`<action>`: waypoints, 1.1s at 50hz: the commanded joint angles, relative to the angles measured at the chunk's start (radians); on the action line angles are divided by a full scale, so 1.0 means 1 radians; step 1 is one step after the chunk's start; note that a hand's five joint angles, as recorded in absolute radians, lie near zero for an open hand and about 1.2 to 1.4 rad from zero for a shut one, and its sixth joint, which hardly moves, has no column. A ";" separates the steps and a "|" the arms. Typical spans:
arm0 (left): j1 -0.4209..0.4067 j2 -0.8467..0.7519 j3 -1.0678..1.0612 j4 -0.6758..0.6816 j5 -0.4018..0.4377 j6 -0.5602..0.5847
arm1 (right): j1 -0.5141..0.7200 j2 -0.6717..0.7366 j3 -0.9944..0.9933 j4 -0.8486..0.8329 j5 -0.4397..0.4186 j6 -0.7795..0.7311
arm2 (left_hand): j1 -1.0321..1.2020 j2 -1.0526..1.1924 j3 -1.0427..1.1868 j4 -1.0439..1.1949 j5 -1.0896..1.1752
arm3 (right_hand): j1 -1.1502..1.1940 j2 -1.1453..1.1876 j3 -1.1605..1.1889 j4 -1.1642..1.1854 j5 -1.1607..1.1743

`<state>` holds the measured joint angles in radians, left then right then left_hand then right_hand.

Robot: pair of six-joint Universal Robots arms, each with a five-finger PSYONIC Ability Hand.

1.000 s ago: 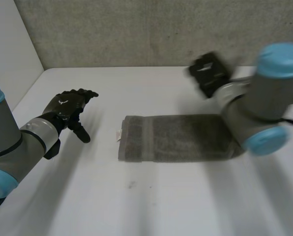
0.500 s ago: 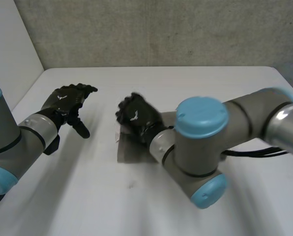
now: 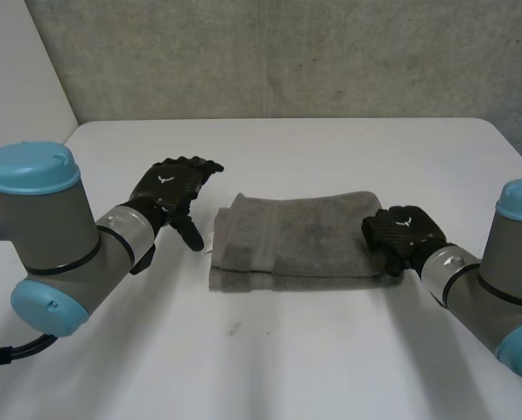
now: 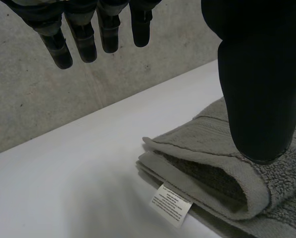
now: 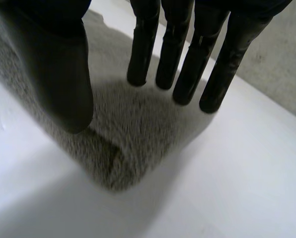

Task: Fold the towel.

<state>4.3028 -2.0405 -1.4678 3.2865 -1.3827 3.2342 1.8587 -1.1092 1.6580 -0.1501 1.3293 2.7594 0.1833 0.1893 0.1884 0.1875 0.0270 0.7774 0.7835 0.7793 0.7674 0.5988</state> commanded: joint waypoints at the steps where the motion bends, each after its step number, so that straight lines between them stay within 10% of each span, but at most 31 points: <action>1: 0.000 0.032 -0.020 -0.005 -0.001 -0.004 | -0.021 0.084 -0.040 -0.034 0.007 -0.056 | 0.036 0.030 0.031 0.032 0.018 | 0.393 0.387 0.391 0.403 0.397; 14: 0.020 0.135 -0.066 -0.007 -0.002 -0.008 | 0.125 0.080 -0.287 -0.020 0.048 -0.187 | 0.027 0.021 0.022 0.023 0.009 | 0.619 0.613 0.617 0.629 0.623; 28: 0.069 0.197 -0.055 -0.004 -0.056 -0.011 | 0.544 0.537 -0.911 0.429 -0.043 -0.598 | 0.021 0.015 0.016 0.017 0.003 | 0.619 0.613 0.617 0.629 0.623; 30: 0.068 0.197 -0.055 -0.004 -0.058 -0.013 | 0.545 0.540 -0.942 0.446 0.004 -0.581 | 0.021 0.015 0.016 0.017 0.003 | 0.596 0.590 0.595 0.606 0.600; 32: 0.064 0.197 -0.051 -0.004 -0.058 -0.019 | 0.537 0.510 -0.937 0.408 0.060 -0.465 | 0.024 0.018 0.019 0.020 0.006 | -0.103 -0.109 -0.105 -0.093 -0.099; 37: 0.061 0.180 -0.020 0.004 -0.061 -0.043 | 0.481 0.320 -0.801 0.267 0.013 -0.115 | 0.027 0.021 0.022 0.023 0.009 | -0.603 -0.609 -0.605 -0.593 -0.599; 46: 0.009 0.060 0.130 -0.008 -0.065 -0.207 | 0.305 0.089 -0.506 0.063 0.019 0.203 | 0.054 0.048 0.049 0.049 0.035 | -0.603 -0.609 -0.605 -0.593 -0.599; 55: -0.136 -0.188 0.283 -0.116 -0.087 -0.267 | 0.197 0.210 -0.569 0.190 0.065 0.373 | 0.083 0.077 0.078 0.079 0.065 | -0.603 -0.609 -0.605 -0.593 -0.599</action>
<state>4.2658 -2.0451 -1.2912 3.2512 -1.4483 2.9990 2.1198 -1.0180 1.1638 -0.0672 1.3689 3.0255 0.2138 0.2161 0.2166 0.2161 0.0378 0.2371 0.2495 0.2419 0.2565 0.0617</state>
